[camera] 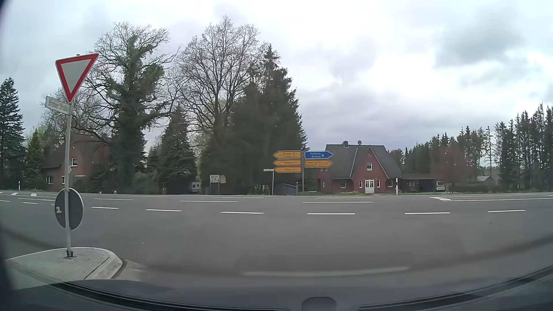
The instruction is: Follow the waypoints while adhering to traffic rules and regulations
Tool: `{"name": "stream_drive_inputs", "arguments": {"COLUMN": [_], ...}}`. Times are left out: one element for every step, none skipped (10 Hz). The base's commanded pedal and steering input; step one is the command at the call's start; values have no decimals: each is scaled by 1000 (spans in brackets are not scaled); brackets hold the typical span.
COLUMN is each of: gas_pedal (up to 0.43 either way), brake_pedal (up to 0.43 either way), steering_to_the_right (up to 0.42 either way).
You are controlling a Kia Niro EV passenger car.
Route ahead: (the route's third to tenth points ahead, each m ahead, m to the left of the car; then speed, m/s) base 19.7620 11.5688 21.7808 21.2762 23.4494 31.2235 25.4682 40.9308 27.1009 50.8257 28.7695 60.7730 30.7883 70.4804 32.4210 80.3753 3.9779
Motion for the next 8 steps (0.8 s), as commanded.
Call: {"name": "stream_drive_inputs", "arguments": {"gas_pedal": [0,0,0,0,0,0,0,0], "brake_pedal": [0,6,0,6,37,98,140,165], "steering_to_the_right": [-56,-57,-55,-53,-51,-50,-50,-50]}}
